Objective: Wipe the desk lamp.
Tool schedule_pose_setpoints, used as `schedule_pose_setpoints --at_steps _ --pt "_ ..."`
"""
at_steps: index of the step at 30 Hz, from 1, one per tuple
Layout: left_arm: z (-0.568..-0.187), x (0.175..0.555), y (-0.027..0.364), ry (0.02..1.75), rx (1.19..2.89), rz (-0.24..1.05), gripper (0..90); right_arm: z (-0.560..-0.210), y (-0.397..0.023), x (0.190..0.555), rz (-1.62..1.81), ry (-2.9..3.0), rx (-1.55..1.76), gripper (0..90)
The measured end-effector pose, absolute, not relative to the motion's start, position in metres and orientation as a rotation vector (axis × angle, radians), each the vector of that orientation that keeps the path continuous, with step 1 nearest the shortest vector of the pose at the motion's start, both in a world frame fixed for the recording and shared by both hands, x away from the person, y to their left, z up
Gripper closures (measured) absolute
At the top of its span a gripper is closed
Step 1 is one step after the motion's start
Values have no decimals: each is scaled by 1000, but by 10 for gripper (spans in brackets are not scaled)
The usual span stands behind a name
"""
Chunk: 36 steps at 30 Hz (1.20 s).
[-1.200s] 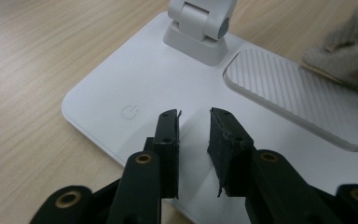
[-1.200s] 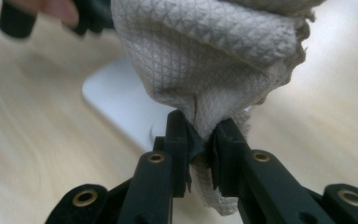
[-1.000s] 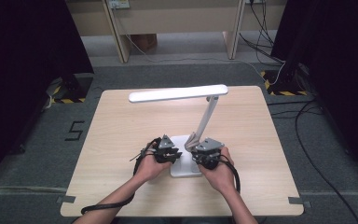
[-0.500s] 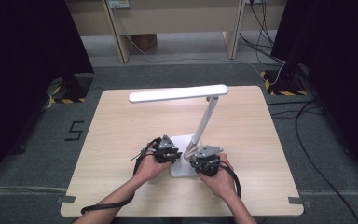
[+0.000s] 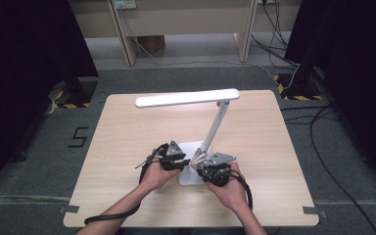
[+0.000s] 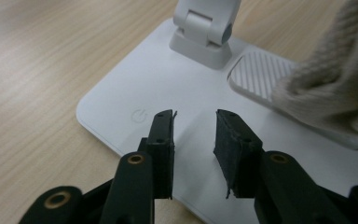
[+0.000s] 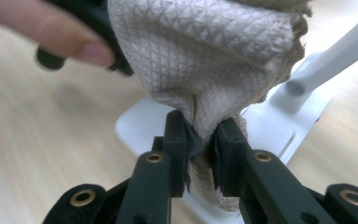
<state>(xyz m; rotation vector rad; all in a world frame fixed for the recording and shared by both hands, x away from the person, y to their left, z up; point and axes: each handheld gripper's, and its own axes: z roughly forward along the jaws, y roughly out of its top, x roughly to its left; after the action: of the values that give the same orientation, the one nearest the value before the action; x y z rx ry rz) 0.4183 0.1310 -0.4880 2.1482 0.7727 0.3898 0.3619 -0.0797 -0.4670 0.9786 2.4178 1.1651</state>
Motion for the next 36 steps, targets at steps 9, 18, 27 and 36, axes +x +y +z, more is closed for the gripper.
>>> schedule_pose_setpoints --at_steps 9,18,27,36 --pt "-445 402 143 645 2092 352 456 -473 -79 376 1142 2385 998 772" --pt "-442 397 130 615 2062 222 398 -478 -77 379 1137 2370 1003 772" --pt "-447 411 128 699 1997 115 439 -479 -73 377 1137 2385 957 774" --pt "-453 418 127 758 1996 50 555 -479 -68 373 1143 2378 901 777"
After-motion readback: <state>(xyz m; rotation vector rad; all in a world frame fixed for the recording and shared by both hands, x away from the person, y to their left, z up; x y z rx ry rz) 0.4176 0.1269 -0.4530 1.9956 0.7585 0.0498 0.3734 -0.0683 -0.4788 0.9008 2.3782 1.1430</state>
